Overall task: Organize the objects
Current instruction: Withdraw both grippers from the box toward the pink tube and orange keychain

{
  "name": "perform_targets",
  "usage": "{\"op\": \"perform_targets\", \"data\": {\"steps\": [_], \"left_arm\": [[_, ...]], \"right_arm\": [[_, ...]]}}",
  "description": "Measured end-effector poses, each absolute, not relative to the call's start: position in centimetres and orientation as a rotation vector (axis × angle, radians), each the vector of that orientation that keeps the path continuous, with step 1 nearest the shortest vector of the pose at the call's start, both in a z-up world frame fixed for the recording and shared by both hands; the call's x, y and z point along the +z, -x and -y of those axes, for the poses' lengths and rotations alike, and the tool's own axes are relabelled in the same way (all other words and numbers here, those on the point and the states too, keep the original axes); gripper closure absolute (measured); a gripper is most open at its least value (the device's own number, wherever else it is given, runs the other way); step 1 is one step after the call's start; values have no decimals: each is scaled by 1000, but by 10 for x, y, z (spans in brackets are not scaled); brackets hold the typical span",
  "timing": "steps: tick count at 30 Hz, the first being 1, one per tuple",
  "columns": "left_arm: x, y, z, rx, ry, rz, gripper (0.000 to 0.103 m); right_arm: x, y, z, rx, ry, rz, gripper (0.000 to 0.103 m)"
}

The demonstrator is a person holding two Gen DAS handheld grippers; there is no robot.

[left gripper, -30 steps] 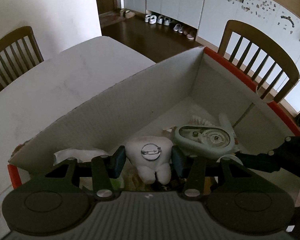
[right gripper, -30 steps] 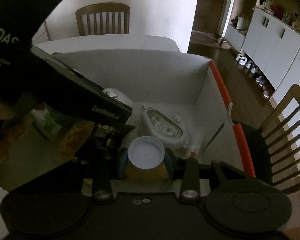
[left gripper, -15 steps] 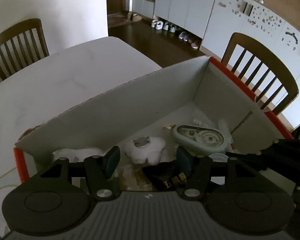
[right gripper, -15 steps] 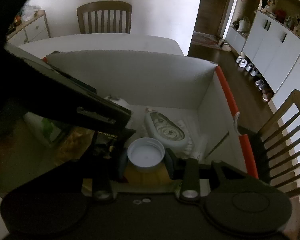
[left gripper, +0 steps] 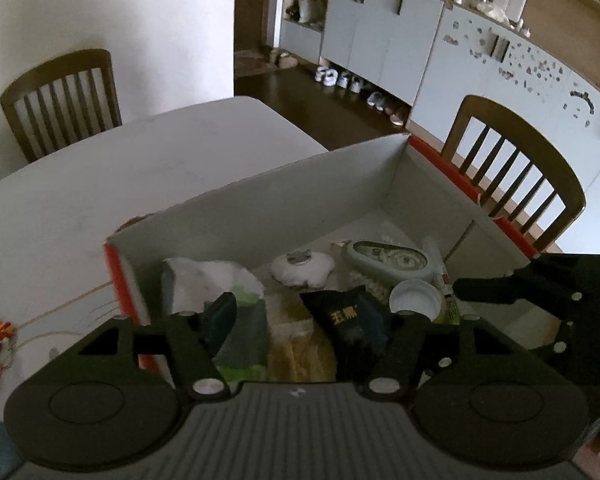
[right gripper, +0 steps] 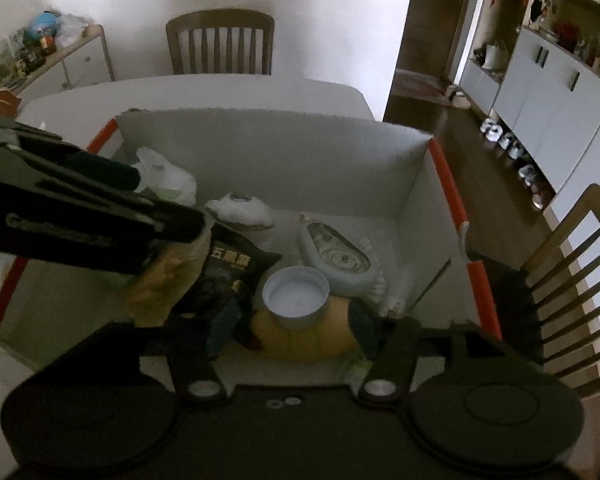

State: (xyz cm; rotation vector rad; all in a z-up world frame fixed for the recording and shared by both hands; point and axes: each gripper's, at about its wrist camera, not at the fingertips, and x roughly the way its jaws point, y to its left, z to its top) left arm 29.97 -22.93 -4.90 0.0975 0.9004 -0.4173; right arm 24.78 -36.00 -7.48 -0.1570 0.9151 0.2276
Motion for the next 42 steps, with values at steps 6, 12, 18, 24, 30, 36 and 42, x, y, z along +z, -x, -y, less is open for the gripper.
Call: {"op": "perform_targets", "data": {"steps": [6,12,18,24,30,36,42], "left_arm": [[-31,-273,212,-421,-61,-862,33],[-17,-249,196,-431,-24,-834,32],[-8,-229,176,-447,12,-818,29],[-6,-218,145,-442,42,-812,22],[-9,-213,103,-411,63,-823,16],[-17,-215,56,-392,81,-840,5],[-29,-220,15,-384,62,-846,2]], "right_arm": [[-58,-231,365,241,144,-897,39],[-35,-211,364,264,118,-862,34],[-15,-191,354,287,73,-831,29],[-3,-181,332,293,61,-811,21],[0,-178,301,284,43,-819,9],[-1,-183,262,272,29,-824,6],[-4,-193,222,267,28,-840,6]]}}
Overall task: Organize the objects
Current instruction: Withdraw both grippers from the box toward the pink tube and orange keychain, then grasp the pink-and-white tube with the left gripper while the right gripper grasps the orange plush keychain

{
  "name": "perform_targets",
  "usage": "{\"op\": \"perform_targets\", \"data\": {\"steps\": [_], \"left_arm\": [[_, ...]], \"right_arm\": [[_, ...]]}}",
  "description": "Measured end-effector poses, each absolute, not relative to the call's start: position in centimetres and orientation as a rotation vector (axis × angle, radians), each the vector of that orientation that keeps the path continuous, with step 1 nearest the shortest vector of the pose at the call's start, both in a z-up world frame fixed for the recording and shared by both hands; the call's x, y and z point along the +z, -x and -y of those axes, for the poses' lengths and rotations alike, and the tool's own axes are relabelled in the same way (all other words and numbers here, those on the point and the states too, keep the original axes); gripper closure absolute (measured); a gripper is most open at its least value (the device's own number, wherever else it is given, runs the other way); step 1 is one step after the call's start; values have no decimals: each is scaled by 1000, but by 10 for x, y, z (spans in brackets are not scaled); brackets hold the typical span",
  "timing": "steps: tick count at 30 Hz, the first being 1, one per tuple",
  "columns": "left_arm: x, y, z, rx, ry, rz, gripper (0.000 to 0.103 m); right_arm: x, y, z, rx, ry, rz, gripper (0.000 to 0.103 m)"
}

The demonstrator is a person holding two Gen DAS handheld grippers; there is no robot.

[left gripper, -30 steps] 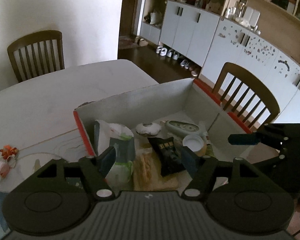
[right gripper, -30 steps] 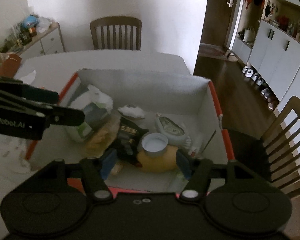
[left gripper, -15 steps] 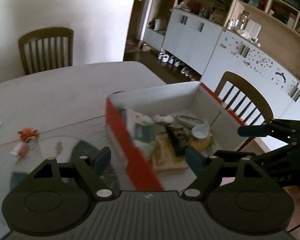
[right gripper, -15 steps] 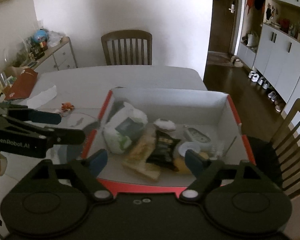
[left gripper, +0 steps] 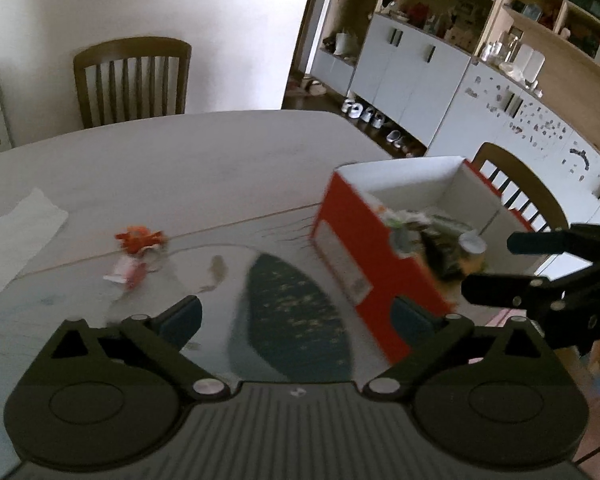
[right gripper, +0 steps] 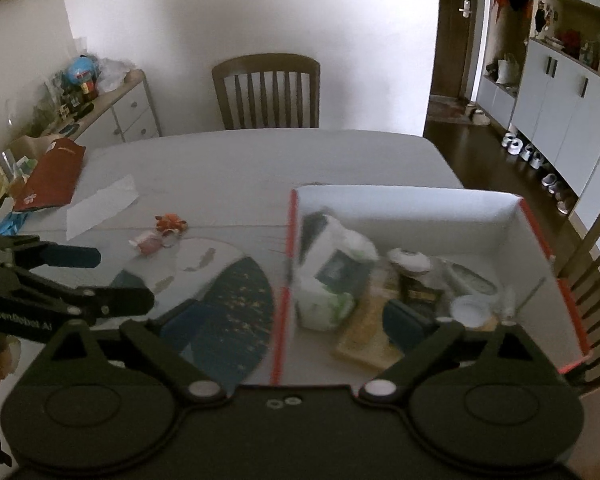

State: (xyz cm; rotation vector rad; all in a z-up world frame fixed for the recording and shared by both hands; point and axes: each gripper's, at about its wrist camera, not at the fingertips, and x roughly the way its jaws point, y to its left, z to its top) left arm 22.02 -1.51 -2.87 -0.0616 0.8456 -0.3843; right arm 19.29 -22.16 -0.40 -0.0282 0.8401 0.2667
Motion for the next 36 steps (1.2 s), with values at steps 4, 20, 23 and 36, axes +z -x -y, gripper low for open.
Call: {"op": "perform_targets", "data": {"steps": [4,20,23,36], "left_arm": [[-37,-226,-11,-377,44,-823,0],[-84,-277,-81,-335,96,-853,0],[-93,-288,-83,-308,54,-841,0],[-138,-321,-95,-289,17,-830,0]], "right_arm": [[-5,-204,192,274,45,-842,6],[-33,-283,99,318,104,-872,7],[-45,-300,86,323,132,-890,7],[-100,-350,43,401,237,-974,14]]}}
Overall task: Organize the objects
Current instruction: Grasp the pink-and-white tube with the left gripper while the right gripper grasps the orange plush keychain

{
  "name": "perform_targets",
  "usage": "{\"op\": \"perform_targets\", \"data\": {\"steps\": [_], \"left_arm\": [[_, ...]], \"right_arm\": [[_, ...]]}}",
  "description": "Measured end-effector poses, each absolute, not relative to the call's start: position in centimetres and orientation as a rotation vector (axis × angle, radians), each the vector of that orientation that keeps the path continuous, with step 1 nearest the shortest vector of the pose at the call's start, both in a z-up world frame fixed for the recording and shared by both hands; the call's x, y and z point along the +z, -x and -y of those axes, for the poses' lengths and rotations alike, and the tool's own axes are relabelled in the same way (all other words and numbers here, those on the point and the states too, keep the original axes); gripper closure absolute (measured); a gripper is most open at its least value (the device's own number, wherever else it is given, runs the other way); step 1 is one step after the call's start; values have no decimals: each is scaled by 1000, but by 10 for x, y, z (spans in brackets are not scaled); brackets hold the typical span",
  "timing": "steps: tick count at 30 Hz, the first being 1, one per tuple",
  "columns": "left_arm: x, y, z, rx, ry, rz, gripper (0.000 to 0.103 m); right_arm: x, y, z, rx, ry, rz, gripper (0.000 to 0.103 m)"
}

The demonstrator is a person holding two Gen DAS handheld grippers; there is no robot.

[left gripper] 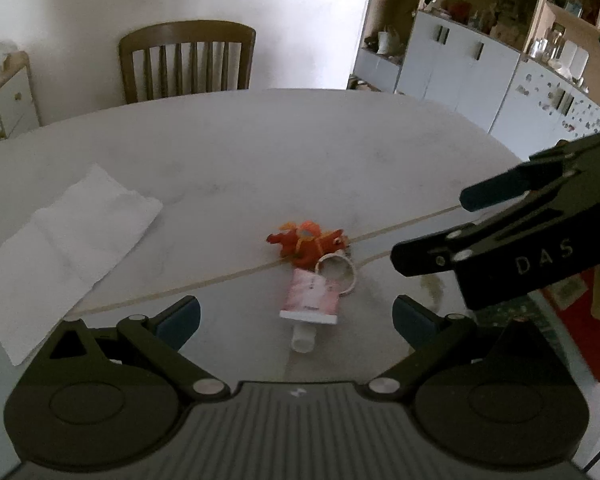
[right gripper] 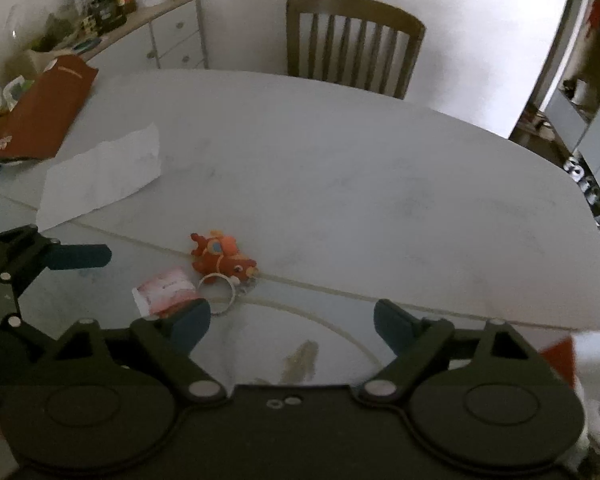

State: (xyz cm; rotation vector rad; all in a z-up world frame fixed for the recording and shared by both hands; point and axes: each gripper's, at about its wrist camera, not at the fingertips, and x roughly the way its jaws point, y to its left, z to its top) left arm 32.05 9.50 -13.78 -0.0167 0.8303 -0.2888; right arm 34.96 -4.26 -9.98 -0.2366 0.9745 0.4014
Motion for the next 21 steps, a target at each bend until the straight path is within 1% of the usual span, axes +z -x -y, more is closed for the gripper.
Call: {"op": "perform_targets", "data": {"steps": [2,4,6,9,10,11,13,14,15,16,17,18,19,20,21], "left_arm": [[-143,-324,-94,-280,8,-837,0],[-147,-327,-93,-265,-6,-837,0],[-148,-327,-92,-260,-22,-825,1],[-149,-327,-93,-267,-10,-811,2],[-149,-326,-92,-264,-14,-806,5],[-149,-325,-92,-263,-20,-800,10],[-148,-324,-90,-259,-48,-785,19],[-149,-323,-88,-263,-64,-780,26],[-149,-322,-87,-266,-80,-772,31],[-148,-320,-86,-266,-95,-763,42],[-148,-319,-86,-264,-102,-758,51],[-147,-318,-86,-263,-103,-756,55],[-146,-318,-87,-266,-99,-756,61],[-146,-318,-88,-269,-95,-755,67],[-145,-318,-89,-273,-91,-754,70]], "right_arm": [[-105,-355,37,409,249,-981,15],[-112,-360,33,415,260,-993,20],[-116,-364,31,422,265,-1004,21],[-121,-369,30,440,256,-1016,30],[-122,-369,28,446,259,-1015,30],[-123,-370,27,447,269,-1010,30],[-125,-370,24,455,291,-1001,34],[-126,-371,23,462,295,-998,35],[-126,-373,20,467,299,-994,38],[-127,-373,18,470,305,-989,41],[-127,-374,16,476,309,-984,42],[-127,-374,15,482,309,-980,46],[-126,-374,13,490,307,-978,50],[-126,-374,12,499,306,-976,52],[-125,-374,11,507,307,-973,56]]}}
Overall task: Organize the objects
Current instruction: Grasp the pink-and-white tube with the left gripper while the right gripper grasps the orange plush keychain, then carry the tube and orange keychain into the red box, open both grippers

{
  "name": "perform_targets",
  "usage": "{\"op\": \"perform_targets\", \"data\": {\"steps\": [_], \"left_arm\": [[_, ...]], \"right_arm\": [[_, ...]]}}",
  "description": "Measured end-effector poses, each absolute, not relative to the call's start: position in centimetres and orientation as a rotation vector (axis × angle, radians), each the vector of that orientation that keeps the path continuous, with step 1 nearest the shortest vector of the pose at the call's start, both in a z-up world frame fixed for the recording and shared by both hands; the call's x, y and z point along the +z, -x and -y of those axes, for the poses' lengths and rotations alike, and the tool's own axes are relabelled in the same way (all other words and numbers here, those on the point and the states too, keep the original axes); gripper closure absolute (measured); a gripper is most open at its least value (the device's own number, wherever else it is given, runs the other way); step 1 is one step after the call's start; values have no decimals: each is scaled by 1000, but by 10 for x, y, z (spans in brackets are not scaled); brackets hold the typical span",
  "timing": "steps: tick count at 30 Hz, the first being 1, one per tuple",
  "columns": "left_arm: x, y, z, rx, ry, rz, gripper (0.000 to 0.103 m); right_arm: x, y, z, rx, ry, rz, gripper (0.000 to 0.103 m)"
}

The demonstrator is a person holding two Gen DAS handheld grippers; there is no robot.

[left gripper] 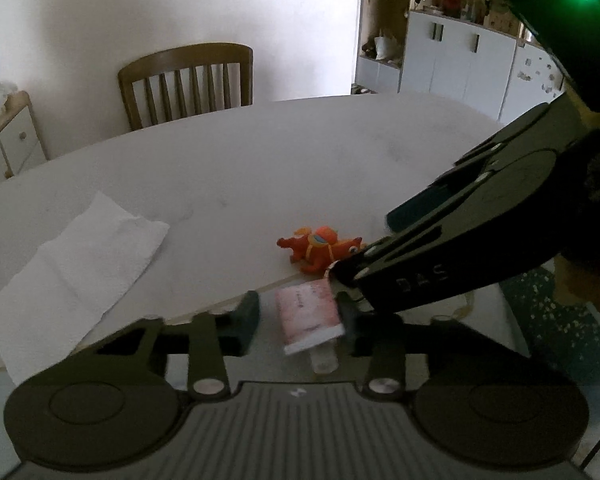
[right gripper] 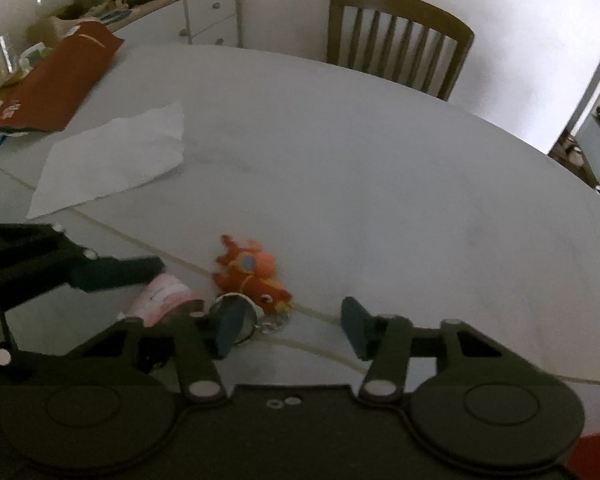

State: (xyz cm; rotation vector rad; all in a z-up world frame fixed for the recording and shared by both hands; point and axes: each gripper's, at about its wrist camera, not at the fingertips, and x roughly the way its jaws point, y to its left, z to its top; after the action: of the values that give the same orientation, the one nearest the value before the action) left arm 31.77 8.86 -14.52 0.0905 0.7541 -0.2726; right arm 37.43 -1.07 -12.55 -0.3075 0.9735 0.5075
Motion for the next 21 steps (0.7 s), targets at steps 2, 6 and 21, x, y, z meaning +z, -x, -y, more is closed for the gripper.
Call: {"op": "perform_targets", "data": {"steps": [2,6,21], "left_arm": [[-144,-317,-92,-282,-74,-756,74],[-142,-318,-99,-273,-44,-769,74],[-134,-289,-104,-281,12,-833,74]], "right_arm": [[-125,-374,6,525,312,-969,64],[-124,-370,0,554,322,-963,80],[-105,-319,21,495,234,-979,81]]}}
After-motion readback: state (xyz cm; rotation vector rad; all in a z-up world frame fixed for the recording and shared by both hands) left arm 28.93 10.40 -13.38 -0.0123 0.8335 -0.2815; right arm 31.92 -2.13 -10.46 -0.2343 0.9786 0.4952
